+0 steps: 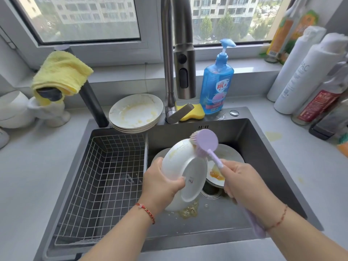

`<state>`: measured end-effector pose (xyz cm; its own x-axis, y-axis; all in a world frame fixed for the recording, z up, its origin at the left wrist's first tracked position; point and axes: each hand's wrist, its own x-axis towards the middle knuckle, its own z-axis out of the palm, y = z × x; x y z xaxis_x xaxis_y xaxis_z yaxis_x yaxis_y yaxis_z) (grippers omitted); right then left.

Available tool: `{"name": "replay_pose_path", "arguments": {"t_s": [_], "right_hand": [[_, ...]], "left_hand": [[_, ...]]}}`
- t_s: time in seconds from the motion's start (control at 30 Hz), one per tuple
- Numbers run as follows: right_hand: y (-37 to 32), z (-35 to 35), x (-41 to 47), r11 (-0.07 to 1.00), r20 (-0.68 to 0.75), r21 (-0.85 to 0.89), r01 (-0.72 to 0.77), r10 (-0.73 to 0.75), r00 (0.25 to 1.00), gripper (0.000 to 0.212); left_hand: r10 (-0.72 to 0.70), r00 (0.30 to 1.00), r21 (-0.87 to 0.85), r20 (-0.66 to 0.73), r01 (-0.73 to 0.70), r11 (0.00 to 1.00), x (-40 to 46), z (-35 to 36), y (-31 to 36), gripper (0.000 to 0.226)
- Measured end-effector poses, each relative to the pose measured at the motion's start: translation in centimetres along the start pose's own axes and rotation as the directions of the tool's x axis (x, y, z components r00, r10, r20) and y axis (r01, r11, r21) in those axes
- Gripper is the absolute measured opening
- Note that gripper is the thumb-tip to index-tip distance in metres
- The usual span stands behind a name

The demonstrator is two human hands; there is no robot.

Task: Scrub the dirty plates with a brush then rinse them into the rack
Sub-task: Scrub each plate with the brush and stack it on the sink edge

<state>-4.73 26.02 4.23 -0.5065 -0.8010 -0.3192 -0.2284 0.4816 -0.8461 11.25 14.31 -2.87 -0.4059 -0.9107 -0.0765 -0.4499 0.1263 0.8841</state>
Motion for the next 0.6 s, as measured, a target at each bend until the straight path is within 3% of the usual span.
{"name": "replay_pose_path", "arguments": {"t_s": [0.17, 0.23, 0.3, 0.37, 0.43, 0.53, 0.6], "right_hand": [[-1.0, 2.6, -3.2, 0.986, 0.25, -0.027, 0.165, -0.153, 0.956, 0.029], [-0.7, 1.8, -2.2, 0.988, 0.174, -0.066, 0.139, -0.126, 0.977, 0.028], [-0.1, 0.1, -0.3, 0.994, 0.016, -0.097, 0.046, -0.045, 0.999, 0.045], [0.1, -0.8, 0.5, 0.995, -0.054, -0.101, -0.021, 0.015, 0.998, 0.05], [-0.3, -0.4, -0.2, 0.995, 0.022, -0.094, 0.013, -0.011, 1.0, 0.048], [-1.8, 1.8, -3.2, 0.988, 0.232, -0.064, 0.14, -0.122, 0.965, 0.027], [-1.4, 2.0, -3.2, 0.982, 0.246, -0.076, 0.175, -0.152, 0.957, 0.027]], "left_hand": [[-0.074, 0.997, -0.15, -0.008, 0.072, 0.986, 0.3, 0.4, -0.1, 0.049], [-0.06, 0.998, -0.091, 0.001, 0.06, 0.994, 0.0, 0.3, 0.2, 0.042], [-0.014, 1.0, -0.01, 0.01, 0.014, 1.0, -0.1, 0.0, 0.3, 0.037], [0.01, 1.0, 0.008, 0.016, -0.01, 1.0, 0.0, -0.2, 0.3, 0.036], [0.005, 1.0, 0.004, 0.026, -0.005, 1.0, 0.2, -0.1, 0.4, 0.036], [-0.022, 1.0, -0.102, 0.018, 0.023, 0.995, 0.4, 0.3, 0.3, 0.046], [-0.031, 0.999, -0.142, 0.026, 0.035, 0.989, 0.4, 0.3, 0.3, 0.052]]}}
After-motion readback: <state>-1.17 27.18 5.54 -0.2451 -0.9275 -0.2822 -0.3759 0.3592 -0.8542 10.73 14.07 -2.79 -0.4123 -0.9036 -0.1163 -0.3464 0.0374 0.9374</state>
